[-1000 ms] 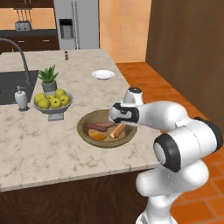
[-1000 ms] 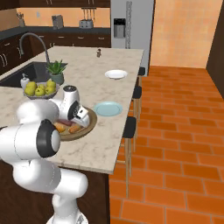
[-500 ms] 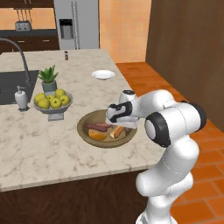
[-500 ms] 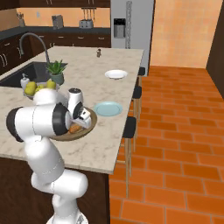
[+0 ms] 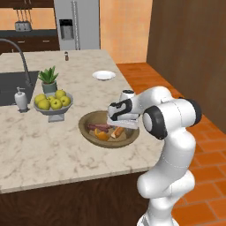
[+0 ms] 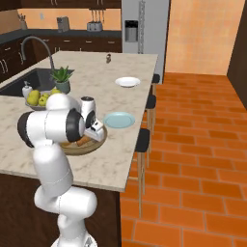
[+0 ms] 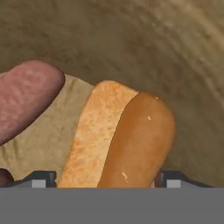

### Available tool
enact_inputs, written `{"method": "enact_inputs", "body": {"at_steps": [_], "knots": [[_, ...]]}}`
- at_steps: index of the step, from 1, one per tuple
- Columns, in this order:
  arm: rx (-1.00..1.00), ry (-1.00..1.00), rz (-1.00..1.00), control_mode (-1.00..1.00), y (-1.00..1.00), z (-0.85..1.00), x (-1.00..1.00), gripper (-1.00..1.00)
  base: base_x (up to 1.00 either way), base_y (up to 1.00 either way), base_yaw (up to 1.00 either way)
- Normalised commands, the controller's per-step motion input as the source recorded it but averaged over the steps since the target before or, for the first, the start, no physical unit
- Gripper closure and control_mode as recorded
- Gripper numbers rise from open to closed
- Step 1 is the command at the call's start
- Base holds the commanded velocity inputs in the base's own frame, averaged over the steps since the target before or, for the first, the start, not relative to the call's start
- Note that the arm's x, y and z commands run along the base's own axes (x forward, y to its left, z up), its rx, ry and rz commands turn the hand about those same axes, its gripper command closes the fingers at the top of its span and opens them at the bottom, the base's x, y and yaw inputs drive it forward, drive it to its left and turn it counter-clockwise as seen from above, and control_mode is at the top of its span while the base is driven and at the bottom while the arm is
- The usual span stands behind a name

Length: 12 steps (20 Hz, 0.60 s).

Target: Place one bun and one sausage from the bowl on each plate.

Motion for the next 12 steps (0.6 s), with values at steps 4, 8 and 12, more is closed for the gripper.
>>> {"method": "enact_inputs", "body": {"at_steps": [4,8,12], "knots": [[0.01,-0.01,0.00,-1.00,0.25,-0.22,-0.01,1.00,0.00,0.00,0.00],[0.08,-0.12,0.00,-1.00,-0.02,0.35,-0.19,1.00,0.00,0.00,0.00],[0.16,-0.18,0.00,-1.00,-0.37,0.94,-0.53,1.00,0.00,0.00,0.00]]}}
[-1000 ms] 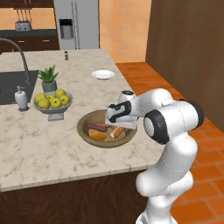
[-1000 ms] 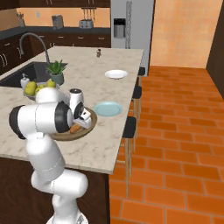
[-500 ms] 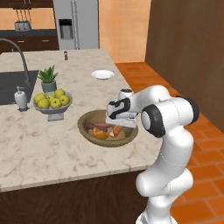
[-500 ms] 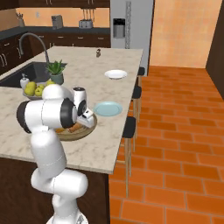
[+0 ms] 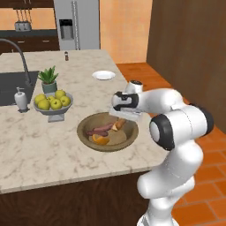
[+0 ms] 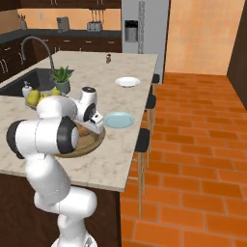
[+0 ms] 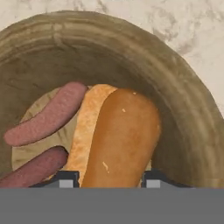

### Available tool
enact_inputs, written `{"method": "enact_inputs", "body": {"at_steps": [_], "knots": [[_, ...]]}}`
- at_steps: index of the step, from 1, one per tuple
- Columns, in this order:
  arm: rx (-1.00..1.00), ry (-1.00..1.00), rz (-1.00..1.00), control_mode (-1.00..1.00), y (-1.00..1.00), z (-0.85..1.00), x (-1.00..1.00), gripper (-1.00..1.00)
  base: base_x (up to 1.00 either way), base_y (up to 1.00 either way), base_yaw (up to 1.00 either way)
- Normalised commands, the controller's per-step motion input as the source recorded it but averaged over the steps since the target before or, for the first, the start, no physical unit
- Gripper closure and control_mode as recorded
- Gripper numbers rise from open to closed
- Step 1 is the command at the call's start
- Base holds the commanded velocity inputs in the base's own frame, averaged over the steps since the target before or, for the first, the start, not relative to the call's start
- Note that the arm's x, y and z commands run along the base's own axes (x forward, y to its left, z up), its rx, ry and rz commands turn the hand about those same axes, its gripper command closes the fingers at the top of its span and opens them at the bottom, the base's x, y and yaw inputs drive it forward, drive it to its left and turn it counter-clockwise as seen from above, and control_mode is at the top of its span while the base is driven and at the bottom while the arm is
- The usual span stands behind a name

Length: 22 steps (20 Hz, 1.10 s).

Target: Place one bun and one sausage from the bowl on each plate.

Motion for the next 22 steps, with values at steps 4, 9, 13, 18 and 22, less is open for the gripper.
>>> {"method": "enact_inputs", "body": {"at_steps": [4,9,13,18,22], "knots": [[0.13,-0.18,0.00,-1.00,-0.41,0.93,-0.74,1.00,0.00,0.00,0.00],[0.02,-0.11,0.00,-1.00,-0.39,0.92,-0.79,1.00,0.00,0.00,0.00],[-0.01,-0.01,0.00,-1.00,-0.19,0.74,-0.80,1.00,0.00,0.00,0.00],[-0.03,0.03,0.00,-1.00,0.09,0.08,-0.20,1.00,0.00,0.00,0.00],[0.01,0.00,0.00,-1.00,-0.11,0.00,-0.15,1.00,0.00,0.00,0.00]]}}
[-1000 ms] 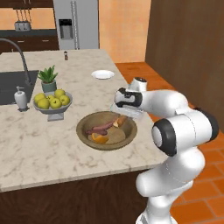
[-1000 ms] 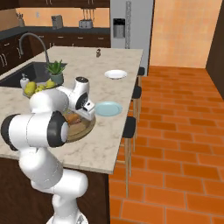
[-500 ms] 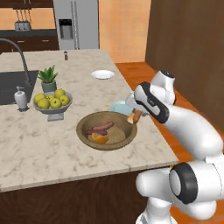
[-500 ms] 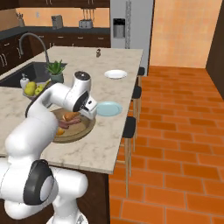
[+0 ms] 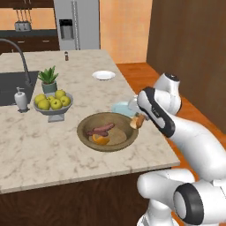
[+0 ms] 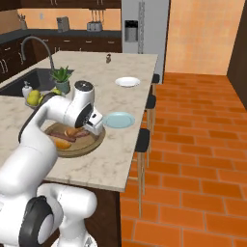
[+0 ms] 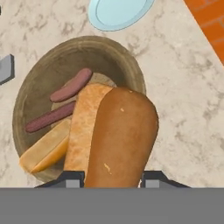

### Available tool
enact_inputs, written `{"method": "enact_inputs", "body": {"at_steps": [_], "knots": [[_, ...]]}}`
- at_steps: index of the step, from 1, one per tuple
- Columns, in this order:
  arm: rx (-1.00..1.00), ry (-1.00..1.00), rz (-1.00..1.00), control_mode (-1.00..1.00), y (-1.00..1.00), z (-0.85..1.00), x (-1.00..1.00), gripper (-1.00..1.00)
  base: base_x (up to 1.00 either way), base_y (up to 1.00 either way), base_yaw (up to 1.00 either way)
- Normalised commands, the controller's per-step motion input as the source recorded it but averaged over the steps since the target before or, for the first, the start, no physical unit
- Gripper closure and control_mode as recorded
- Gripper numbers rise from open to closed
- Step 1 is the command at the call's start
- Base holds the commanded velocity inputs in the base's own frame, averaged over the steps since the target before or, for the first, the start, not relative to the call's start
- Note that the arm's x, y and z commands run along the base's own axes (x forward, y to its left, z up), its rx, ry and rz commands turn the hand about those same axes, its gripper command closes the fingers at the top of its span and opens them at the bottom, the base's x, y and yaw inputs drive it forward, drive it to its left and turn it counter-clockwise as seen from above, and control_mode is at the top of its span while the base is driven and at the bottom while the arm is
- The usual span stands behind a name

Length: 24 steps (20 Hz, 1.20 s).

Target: Place one bun and one sausage from the bowl on each plate.

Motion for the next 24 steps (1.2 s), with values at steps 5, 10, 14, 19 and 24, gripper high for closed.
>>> {"method": "enact_inputs", "body": {"at_steps": [5,10,14,19,24], "knots": [[0.00,0.00,0.00,1.00,0.00,0.00,0.00,1.00,-0.26,-0.97,-0.09],[0.00,0.00,0.00,1.00,0.00,0.00,0.00,1.00,0.13,-1.00,-0.07],[0.00,0.00,0.00,1.00,0.00,0.00,0.00,1.00,0.88,-1.00,0.03],[0.00,0.00,0.00,1.00,0.00,0.00,0.00,1.00,1.00,-0.79,0.26],[0.00,0.00,0.00,1.00,0.00,0.00,0.00,1.00,0.99,-0.67,0.46]]}}
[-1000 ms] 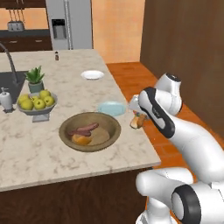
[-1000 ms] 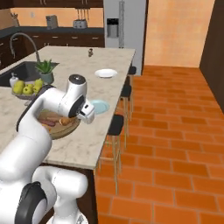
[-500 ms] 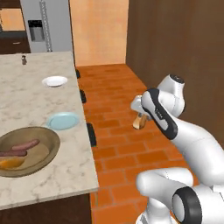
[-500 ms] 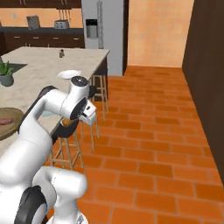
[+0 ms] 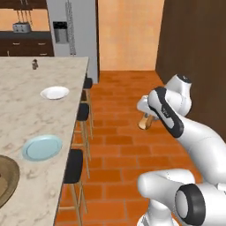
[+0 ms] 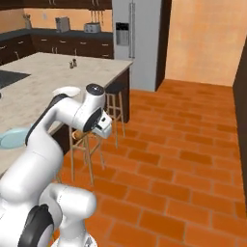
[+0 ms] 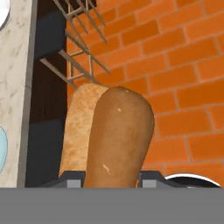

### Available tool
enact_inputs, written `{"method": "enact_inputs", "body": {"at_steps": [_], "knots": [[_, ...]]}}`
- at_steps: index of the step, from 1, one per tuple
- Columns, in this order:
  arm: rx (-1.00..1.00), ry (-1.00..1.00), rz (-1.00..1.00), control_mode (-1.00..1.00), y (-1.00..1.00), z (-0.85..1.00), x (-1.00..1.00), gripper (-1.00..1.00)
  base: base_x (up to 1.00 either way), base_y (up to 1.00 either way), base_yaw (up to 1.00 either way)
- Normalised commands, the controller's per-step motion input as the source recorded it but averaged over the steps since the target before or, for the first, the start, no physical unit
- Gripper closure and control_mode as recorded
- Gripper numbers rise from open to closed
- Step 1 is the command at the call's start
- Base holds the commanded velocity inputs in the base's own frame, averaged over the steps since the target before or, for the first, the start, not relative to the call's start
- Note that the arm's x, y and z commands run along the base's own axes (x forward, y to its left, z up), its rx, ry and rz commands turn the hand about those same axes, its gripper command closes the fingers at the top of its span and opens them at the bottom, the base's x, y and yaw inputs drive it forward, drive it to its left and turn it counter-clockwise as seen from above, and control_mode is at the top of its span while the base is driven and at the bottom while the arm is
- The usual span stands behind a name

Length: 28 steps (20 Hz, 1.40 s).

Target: Place one bun and one sausage from the bowl on each plate.

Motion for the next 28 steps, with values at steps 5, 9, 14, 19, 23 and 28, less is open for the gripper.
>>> {"method": "enact_inputs", "body": {"at_steps": [5,9,14,19,23,28], "knots": [[0.00,0.00,0.00,1.00,0.00,0.00,0.00,1.00,0.94,-0.61,0.52],[0.00,0.00,0.00,1.00,0.00,0.00,0.00,1.00,1.00,-0.41,0.56],[0.00,0.00,0.00,1.00,0.00,0.00,0.00,1.00,1.00,-0.32,0.61],[0.00,0.00,0.00,1.00,0.00,0.00,0.00,1.00,1.00,-0.25,0.62],[0.00,0.00,0.00,1.00,0.00,0.00,0.00,1.00,0.98,-0.10,0.61],[0.00,0.00,0.00,1.00,0.00,0.00,0.00,1.00,0.86,-0.32,0.56]]}}
